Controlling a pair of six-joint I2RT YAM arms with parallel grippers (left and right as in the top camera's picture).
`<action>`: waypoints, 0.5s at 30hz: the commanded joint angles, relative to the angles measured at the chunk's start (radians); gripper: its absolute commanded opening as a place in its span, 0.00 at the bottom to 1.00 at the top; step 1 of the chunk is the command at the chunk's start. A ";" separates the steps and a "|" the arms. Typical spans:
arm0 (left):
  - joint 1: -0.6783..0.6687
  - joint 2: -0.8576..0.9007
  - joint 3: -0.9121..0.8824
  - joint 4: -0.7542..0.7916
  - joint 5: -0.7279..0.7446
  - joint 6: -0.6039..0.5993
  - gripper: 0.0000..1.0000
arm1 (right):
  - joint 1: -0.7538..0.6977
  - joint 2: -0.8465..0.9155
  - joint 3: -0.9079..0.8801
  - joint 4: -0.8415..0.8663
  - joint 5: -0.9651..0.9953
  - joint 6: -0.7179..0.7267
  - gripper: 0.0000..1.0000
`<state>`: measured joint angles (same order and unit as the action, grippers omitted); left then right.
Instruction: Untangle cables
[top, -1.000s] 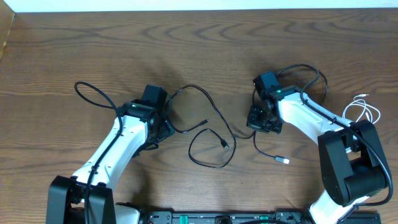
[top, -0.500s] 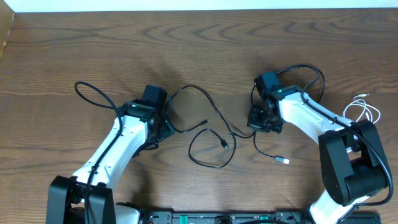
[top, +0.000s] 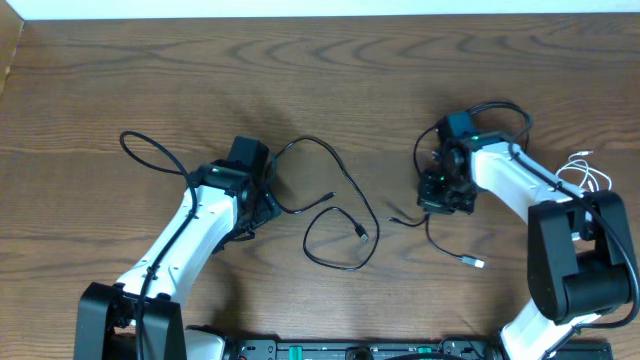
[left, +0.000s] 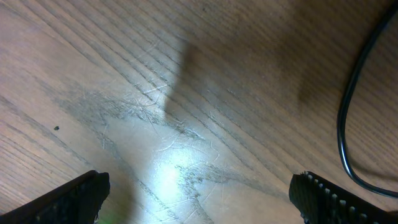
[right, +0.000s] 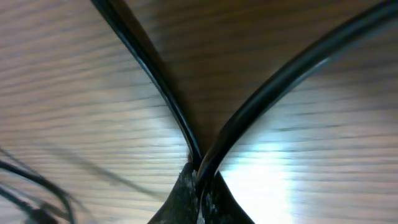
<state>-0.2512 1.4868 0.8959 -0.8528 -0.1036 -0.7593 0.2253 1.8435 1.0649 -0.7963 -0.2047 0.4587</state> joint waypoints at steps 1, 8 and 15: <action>0.004 0.011 0.004 -0.003 -0.010 -0.005 0.98 | -0.080 0.031 0.010 -0.038 0.188 -0.131 0.01; 0.004 0.011 0.004 -0.003 -0.010 -0.005 0.98 | -0.179 -0.005 0.051 -0.084 0.535 -0.153 0.01; 0.004 0.011 0.004 -0.003 -0.010 -0.005 0.98 | -0.212 -0.005 0.051 0.039 0.755 -0.273 0.01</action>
<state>-0.2512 1.4868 0.8959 -0.8532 -0.1036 -0.7593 0.0185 1.8439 1.0973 -0.8036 0.3679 0.2989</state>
